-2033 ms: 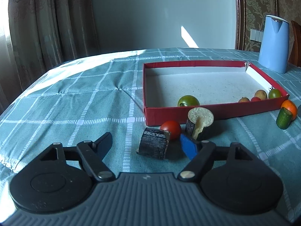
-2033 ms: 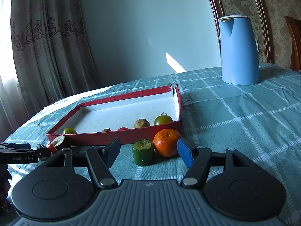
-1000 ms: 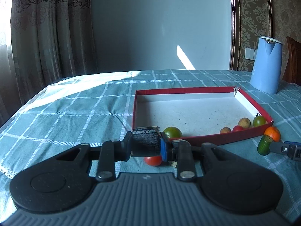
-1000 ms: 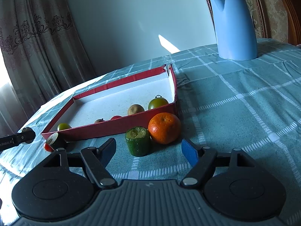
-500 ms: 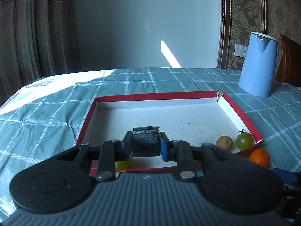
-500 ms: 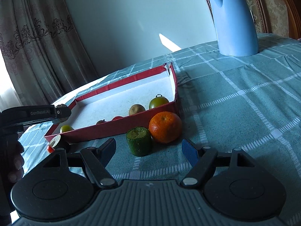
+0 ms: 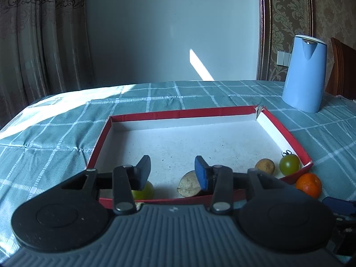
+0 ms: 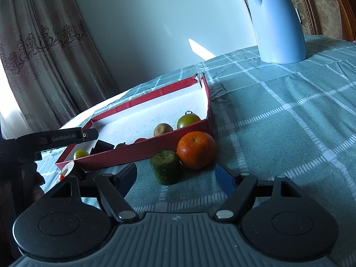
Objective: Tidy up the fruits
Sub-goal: 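Move the right gripper to the green cucumber slice and close on it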
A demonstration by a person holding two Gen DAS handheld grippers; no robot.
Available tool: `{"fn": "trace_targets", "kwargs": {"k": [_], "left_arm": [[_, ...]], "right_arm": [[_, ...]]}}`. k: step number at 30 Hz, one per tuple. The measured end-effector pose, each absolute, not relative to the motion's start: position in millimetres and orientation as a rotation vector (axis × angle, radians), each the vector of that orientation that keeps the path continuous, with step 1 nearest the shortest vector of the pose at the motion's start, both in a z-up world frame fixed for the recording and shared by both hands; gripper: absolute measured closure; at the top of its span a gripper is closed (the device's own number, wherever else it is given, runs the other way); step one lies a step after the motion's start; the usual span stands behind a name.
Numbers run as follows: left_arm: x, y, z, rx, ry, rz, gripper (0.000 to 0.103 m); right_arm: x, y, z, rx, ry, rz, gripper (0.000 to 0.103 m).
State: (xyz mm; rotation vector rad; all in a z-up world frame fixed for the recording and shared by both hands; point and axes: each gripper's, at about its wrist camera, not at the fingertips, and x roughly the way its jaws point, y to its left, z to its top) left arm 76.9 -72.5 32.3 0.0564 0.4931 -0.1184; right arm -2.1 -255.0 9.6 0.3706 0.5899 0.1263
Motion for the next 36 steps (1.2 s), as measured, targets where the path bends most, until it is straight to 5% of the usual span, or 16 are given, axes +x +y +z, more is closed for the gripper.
{"fn": "trace_targets", "kwargs": {"k": [8,19,24,27,36], "left_arm": [[33.2,-29.3,39.3,0.024,0.421,-0.026,0.031],[24.0,33.5,6.2,-0.088,0.524,0.066,0.028],[23.1,33.9,3.5,-0.092,0.52,0.044,0.02],[21.1,33.0,3.5,-0.091,0.501,0.03,0.015],[22.5,35.5,2.3,-0.119,0.513,0.005,0.014]], "right_arm": [[-2.6,-255.1,9.5,0.373,0.587,0.125,0.026],[-13.7,-239.7,17.2,0.276,0.57,0.183,0.026],[-11.0,-217.8,21.9,0.129,0.583,0.228,0.026],[-0.4,-213.1,19.1,0.102,0.63,0.232,0.036],[15.1,-206.5,14.5,0.096,0.663,0.185,0.041]]}}
